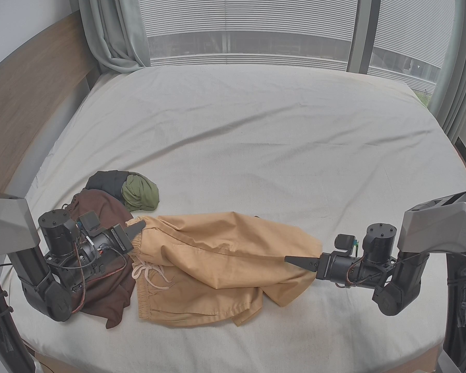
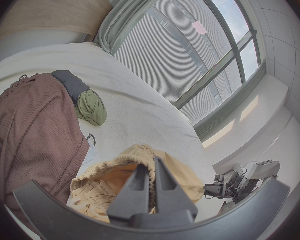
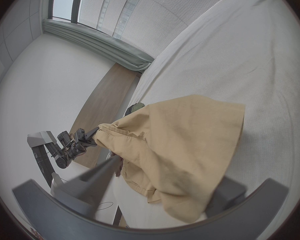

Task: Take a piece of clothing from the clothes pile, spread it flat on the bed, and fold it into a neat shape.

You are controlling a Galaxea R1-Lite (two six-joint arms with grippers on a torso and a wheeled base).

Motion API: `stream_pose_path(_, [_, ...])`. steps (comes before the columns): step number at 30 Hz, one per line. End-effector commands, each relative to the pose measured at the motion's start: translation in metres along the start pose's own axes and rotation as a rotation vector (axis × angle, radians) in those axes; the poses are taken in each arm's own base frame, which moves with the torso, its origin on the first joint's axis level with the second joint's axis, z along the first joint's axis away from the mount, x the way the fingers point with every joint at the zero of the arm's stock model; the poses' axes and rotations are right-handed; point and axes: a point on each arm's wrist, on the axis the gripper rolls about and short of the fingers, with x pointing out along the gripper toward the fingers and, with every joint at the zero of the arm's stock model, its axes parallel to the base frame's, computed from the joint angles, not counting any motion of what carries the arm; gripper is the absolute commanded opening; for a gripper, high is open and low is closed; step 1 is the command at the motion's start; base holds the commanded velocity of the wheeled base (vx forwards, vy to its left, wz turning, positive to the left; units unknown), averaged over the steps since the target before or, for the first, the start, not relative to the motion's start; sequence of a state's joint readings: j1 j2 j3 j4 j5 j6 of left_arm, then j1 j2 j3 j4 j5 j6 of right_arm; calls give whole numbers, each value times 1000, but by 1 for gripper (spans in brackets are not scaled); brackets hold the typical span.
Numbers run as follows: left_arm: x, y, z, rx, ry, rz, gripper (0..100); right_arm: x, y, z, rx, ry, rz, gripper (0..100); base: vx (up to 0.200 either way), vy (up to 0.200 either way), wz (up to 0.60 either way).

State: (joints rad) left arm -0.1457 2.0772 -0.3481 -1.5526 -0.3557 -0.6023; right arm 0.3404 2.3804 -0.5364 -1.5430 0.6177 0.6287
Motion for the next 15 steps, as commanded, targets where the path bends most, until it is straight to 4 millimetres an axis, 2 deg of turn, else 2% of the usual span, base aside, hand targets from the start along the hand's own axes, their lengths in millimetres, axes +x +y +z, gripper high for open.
stream_pose_path(1, [0, 0, 1, 1, -4, -3, 0, 1, -3, -4, 7, 11, -6, 0, 0, 0, 0])
stream_pose_path(7, [2, -1, 1, 1, -4, -10, 0, -2, 0, -5, 7, 15, -9, 0, 0, 0, 0])
stream_pose_path(11, [4, -3, 4, 6, -12, -25, 0, -18, 18, 7, -22, -14, 13, 0, 0, 0, 0])
stream_pose_path(13, [4, -3, 4, 6, -12, -25, 0, -18, 18, 7, -22, -14, 13, 0, 0, 0, 0])
stream_pose_path(15, [3, -8, 8, 16, -22, -51, 0, -31, 29, 8, -26, -16, 19, 0, 0, 0, 0])
